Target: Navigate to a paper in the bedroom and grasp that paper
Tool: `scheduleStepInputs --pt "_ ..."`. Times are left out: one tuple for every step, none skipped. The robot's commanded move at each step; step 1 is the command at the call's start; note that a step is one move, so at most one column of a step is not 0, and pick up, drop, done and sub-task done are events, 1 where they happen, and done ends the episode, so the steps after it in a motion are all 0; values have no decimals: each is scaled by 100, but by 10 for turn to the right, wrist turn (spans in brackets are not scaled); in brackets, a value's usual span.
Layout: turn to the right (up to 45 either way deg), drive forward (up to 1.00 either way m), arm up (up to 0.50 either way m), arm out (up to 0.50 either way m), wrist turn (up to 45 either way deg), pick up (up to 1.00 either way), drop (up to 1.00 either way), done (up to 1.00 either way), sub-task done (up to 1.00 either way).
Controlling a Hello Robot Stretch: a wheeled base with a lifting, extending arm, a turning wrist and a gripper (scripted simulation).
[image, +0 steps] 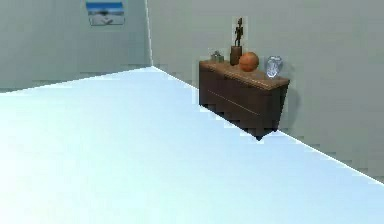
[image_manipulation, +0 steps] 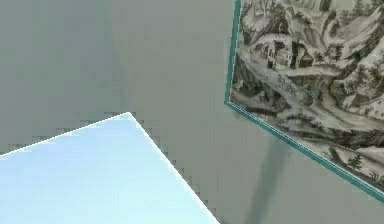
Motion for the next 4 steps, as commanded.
scheduleStepInputs --pt "0 100 0 0 0 0 0 0 0" --pt "0 100 0 0 0 0 0 0 0" --pt "-450 0 0 0 0 0 0 0 0" --pt "-210 0 0 0 0 0 0 0 0"
